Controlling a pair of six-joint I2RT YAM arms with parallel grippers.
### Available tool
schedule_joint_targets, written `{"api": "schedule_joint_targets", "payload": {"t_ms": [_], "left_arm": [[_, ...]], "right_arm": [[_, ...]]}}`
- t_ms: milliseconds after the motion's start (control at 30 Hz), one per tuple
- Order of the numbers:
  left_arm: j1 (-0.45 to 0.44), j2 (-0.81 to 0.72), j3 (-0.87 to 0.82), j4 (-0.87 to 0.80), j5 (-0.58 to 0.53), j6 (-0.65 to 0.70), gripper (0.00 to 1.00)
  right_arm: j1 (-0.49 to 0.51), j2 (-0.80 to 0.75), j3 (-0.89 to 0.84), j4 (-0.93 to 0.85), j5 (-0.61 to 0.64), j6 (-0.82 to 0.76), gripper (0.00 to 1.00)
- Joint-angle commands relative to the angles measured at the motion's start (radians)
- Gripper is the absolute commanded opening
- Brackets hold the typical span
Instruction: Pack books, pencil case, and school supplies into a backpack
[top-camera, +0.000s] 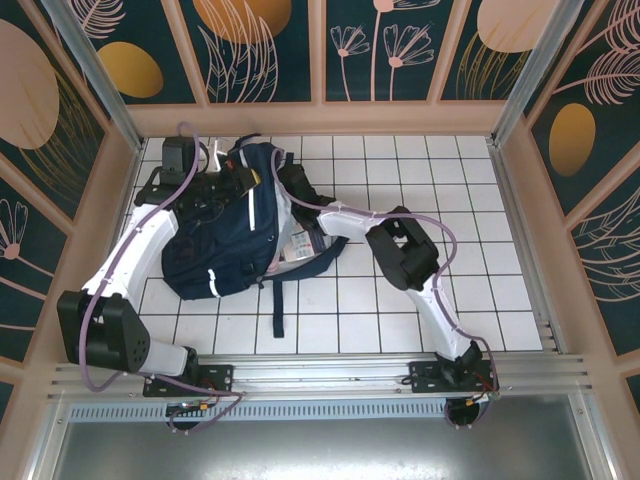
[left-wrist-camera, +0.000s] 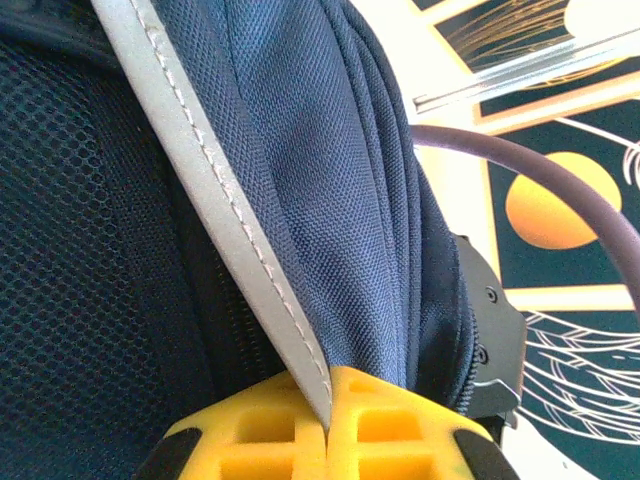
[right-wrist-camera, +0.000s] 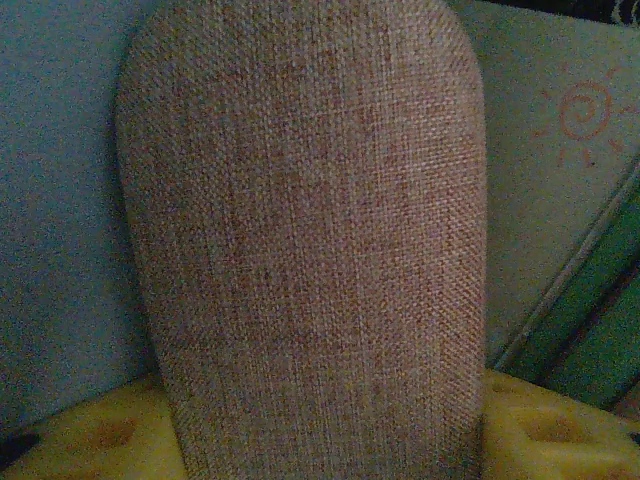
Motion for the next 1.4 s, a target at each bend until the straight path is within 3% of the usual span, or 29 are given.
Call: {"api": "schedule_joint_targets", "payload": {"t_ms": [0, 133, 233, 667, 833, 933, 1200, 1367], "left_arm": [[-0.029, -0.011, 0.102, 0.119, 0.120, 0.025, 0.00], [-0.029, -0.006, 0.108, 0.128, 0.128, 0.013, 0.00], [-0.026, -0.019, 0.105, 0.125, 0.125, 0.014, 0.00], [0.024, -0.074, 0.083, 0.102, 0.091, 0.004, 0.00], [0.043, -0.097, 0.088, 0.061, 0.046, 0.016, 0.00], [0.055, -0.105, 0.084, 0.055, 0.031, 0.016, 0.00], [0.066, -0.121, 0.062, 0.059, 0.024, 0.015, 0.00], [0.065, -0.125, 0.053, 0.062, 0.029, 0.015, 0.00]], "right_arm": [[0.080, 0.076, 0.089, 0.020, -0.009, 0.074, 0.57], [0.091, 0.135, 0.168, -0.004, -0.002, 0.111, 0.67], [0.091, 0.131, 0.166, -0.001, -0.009, 0.106, 0.98], [0.066, -0.030, 0.051, -0.031, 0.021, -0.021, 0.99], [0.051, -0.145, -0.051, -0.049, 0.103, -0.117, 0.99], [0.034, -0.158, -0.073, -0.043, 0.064, -0.115, 0.99], [-0.005, -0.214, -0.208, 0.131, -0.020, -0.060, 0.99], [-0.032, -0.245, -0.300, 0.345, -0.115, 0.024, 0.99]]}}
